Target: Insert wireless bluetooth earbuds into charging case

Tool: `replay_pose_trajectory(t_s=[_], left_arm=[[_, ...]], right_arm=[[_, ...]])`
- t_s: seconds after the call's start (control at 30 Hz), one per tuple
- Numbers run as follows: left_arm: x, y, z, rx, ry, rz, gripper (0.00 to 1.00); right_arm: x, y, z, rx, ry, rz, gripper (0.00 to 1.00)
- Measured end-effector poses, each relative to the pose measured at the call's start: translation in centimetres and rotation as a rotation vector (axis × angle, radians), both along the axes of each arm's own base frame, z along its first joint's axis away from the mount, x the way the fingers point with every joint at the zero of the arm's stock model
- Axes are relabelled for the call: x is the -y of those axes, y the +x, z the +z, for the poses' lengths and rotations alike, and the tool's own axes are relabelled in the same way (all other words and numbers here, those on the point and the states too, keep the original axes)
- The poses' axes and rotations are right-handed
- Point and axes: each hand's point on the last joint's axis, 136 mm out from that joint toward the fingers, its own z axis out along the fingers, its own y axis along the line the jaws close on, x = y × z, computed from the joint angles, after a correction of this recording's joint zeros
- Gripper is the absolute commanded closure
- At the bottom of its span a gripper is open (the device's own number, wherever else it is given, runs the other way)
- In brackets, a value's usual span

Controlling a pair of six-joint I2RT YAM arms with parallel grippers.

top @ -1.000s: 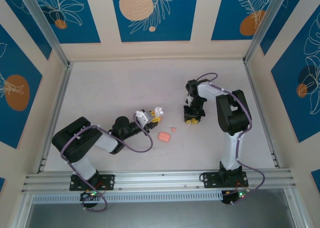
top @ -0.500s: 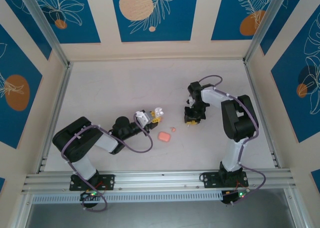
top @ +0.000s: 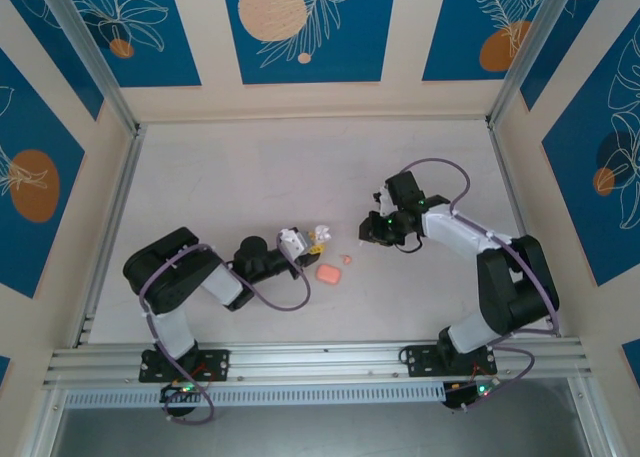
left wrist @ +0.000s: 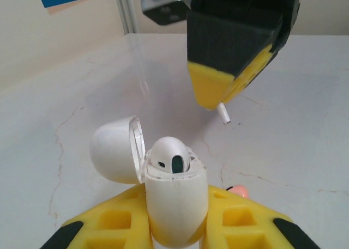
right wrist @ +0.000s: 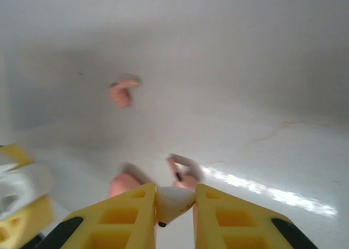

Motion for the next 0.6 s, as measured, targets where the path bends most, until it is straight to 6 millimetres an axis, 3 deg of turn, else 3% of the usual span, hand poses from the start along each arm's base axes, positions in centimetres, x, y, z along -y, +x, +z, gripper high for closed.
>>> replay_pose_trajectory(t_s=[0.3,0.6], left_arm=[[0.5,0.0,-0.1,0.01,0.005,-0.018,0.8],[0.8,-0.1,0.2,0.026,0.003,-0.031,0.8]], right_arm=[[-3.2,-0.6,5.0,0.191,0.119,0.058,0.78],[-5.1,-1.0,4.7,0.2,0.13,0.093,0.78]])
